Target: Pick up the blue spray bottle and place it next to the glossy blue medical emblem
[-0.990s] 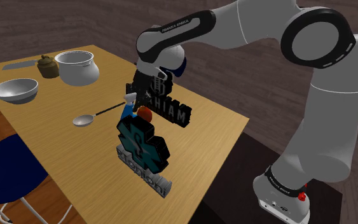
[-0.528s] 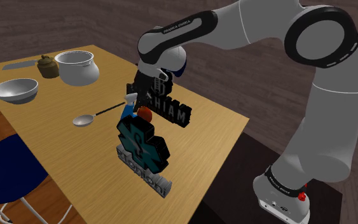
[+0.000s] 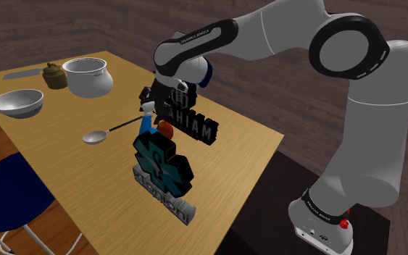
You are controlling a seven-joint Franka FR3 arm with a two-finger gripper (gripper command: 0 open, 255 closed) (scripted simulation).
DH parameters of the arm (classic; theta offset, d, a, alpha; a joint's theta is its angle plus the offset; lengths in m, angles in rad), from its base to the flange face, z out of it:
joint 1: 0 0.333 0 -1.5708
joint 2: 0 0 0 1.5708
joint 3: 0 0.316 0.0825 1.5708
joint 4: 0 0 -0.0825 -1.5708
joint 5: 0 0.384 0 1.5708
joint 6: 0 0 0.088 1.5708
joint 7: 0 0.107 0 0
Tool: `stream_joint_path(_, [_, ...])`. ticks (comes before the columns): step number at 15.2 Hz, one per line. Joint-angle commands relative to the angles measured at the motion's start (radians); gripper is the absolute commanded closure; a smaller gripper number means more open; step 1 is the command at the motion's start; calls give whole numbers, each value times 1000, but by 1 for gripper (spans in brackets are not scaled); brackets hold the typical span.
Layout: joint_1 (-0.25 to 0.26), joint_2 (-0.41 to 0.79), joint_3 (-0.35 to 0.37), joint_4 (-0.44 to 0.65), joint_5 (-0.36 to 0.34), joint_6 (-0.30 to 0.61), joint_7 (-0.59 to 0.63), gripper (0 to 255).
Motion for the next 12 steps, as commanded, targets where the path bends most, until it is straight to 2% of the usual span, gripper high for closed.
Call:
stream_joint_path(1, [-7,-19,11,-59,-7,-152,8,0])
stream_joint_path(4, [-44,-66,17,-40,-31,-222,21,0])
stream_joint_path(12, [-44,-66,17,-40,-31,-222,21,0])
